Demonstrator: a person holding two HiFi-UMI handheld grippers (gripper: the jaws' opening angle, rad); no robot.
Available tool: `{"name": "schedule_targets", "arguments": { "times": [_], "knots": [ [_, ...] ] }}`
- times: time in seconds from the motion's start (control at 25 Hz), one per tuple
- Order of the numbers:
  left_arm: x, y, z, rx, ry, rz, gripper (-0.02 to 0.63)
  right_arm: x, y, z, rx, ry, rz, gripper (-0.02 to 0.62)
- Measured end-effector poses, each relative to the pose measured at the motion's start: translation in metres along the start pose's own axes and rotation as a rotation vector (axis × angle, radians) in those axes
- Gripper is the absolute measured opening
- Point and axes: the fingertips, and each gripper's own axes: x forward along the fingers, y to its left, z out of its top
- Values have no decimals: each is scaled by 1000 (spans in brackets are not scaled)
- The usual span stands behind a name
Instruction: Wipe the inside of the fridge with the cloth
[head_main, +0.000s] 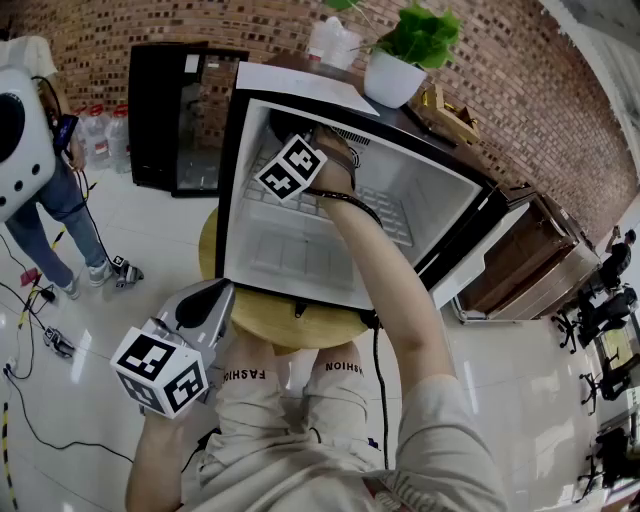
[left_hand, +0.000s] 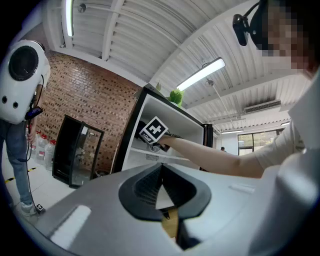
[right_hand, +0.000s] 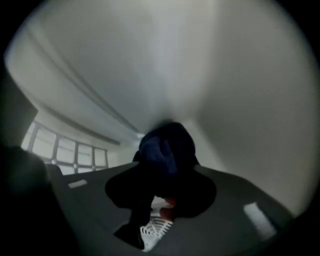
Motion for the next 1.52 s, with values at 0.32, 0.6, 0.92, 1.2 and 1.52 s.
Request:
{"name": "schedule_targets", "arguments": {
  "times": [0.32,0.6,0.92,1.2,1.52],
  "knots": [
    [6,-8,4,17,-2,-33,2,-44,-90,-168,22,316,-258,127],
    [6,-19,7,43,-41,-61,2,-70,-60,-116,-1,163,-160,130],
    [3,-21,-2,64,2,-55,2,-6,43,8,-77,-18,192,133],
    [8,-13,-4,36,11,-53,2,-20,12,-72,-94,158,152,129],
    [9,-26,1,30,4,-79,2,-55,-41,-180,-93,474,-28,127]
  ]
}}
